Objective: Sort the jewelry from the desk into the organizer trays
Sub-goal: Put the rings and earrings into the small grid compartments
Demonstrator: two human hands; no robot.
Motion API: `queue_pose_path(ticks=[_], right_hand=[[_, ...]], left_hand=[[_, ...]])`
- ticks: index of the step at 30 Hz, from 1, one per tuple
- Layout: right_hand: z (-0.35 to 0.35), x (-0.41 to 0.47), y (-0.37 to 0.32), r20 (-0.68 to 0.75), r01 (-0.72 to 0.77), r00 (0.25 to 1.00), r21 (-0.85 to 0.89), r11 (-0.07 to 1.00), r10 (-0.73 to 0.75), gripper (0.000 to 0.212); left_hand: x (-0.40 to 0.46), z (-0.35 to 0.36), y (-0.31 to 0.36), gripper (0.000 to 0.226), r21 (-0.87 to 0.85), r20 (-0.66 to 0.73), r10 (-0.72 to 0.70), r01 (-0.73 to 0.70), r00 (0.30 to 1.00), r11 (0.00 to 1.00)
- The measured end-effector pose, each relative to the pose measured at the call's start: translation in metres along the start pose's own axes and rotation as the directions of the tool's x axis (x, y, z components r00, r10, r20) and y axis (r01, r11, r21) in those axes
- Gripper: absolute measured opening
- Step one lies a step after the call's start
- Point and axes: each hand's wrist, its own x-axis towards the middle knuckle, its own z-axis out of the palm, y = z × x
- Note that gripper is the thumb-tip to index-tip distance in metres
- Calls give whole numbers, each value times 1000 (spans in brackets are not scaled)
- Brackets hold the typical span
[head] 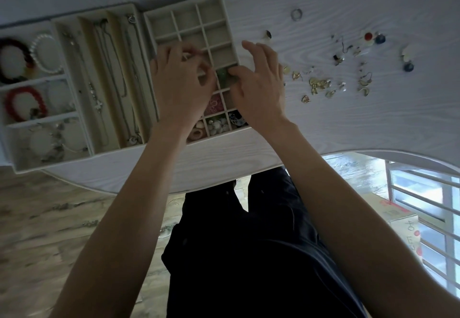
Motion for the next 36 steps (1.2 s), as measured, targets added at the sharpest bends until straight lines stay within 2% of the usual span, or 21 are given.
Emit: queue_pose_path(ticks=[5,9,16,21,26,29,34,36], right_hand=[[-1,-6,-1,59,-2,998,22,1000,1,40],[0,-6,4,35,133,991,-148,980,-130,18],[-1,-10,6,-9,136,990,-131,982,-138,23],[1,-10,7,21,108,994,-191,976,-106,6],[1,-8,1,-22,120,992,-160,980,-125,25],[3,-7,3,0,119,993,-154,981,-120,32],[1,-6,11,45,141,990,-251,958,-134,11],[1,-7,12,25,131,991,-276,952,-129,7]], left_hand=[[2,4,-6,22,-59,43,35,-33,998,998],[0,7,-8,23,-59,75,89,-85,993,995],[2,10,-4,19,-83,67,110,-104,992,991],[-1,12,-5,16,-136,45,94,-87,995,987],[0,11,-2,17,-132,7,88,-86,996,987],[1,10,0,21,-122,15,102,-99,995,988],[3,10,0,22,14,102,164,-166,981,986],[4,10,0,21,6,132,171,-173,976,985]])
